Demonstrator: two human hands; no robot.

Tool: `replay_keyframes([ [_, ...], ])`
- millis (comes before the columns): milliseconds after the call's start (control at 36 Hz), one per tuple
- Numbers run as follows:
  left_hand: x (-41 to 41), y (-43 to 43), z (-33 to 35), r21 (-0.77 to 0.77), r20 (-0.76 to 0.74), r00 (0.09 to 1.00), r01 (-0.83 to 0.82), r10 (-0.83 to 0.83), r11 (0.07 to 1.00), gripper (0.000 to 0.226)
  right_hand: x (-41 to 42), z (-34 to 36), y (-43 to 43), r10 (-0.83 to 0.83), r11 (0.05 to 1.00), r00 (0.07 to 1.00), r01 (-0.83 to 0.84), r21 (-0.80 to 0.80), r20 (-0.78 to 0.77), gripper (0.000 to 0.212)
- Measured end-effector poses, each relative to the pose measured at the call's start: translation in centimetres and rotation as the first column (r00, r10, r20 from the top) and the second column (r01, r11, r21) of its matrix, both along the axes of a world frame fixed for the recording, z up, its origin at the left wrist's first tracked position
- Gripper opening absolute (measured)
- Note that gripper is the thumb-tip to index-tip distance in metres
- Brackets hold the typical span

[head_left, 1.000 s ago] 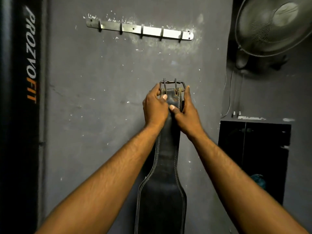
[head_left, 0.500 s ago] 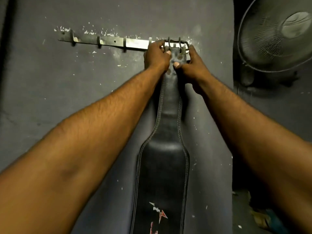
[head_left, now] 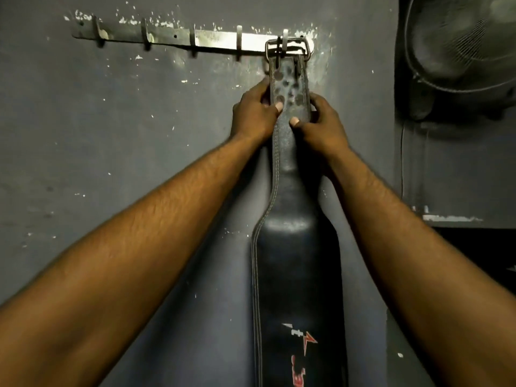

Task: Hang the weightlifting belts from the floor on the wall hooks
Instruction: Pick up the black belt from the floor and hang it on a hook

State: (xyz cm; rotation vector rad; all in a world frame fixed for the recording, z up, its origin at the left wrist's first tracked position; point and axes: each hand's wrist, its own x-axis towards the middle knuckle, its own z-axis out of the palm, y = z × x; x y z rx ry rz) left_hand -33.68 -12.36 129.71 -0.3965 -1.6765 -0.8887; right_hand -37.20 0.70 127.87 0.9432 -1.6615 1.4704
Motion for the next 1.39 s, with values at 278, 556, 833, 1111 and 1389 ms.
replay_keyframes([
  [278, 1.0, -1.9, -12.3, 0.015, 0.301, 0.942, 0.148, -0.145, 0.989, 0.053, 0.7, -11.8, 1.8, 0.084, 0.99, 0.966, -0.109, 0.092, 0.246, 0.054],
  [556, 1.8, -1.5, -18.1, 0.125, 0.29, 0.95, 0.081, -0.114, 0.989, 0.044, 1.6, -17.1, 2.1, 0.064, 0.994, 0.948, -0.087, 0.059, 0.312, 0.035],
  [833, 3.4, -1.6, -22.1, 0.169, 0.283, 0.959, -0.022, -0.027, 0.985, 0.058, 1.5, -21.2, 0.7, 0.002, 0.999, 0.924, 0.014, -0.04, 0.382, 0.051],
  [1111, 3.4, -0.7, -26.8, 0.166, 0.371, 0.928, -0.033, -0.031, 0.986, 0.09, 1.6, -26.6, 1.7, -0.01, 0.997, 0.864, 0.046, -0.059, 0.503, 0.047],
  [1389, 3.4, 0.9, -30.1, 0.169, 0.417, 0.902, -0.196, 0.11, 0.966, 0.087, 1.6, -29.0, 1.4, -0.054, 0.994, 0.851, 0.098, -0.056, 0.523, 0.039],
])
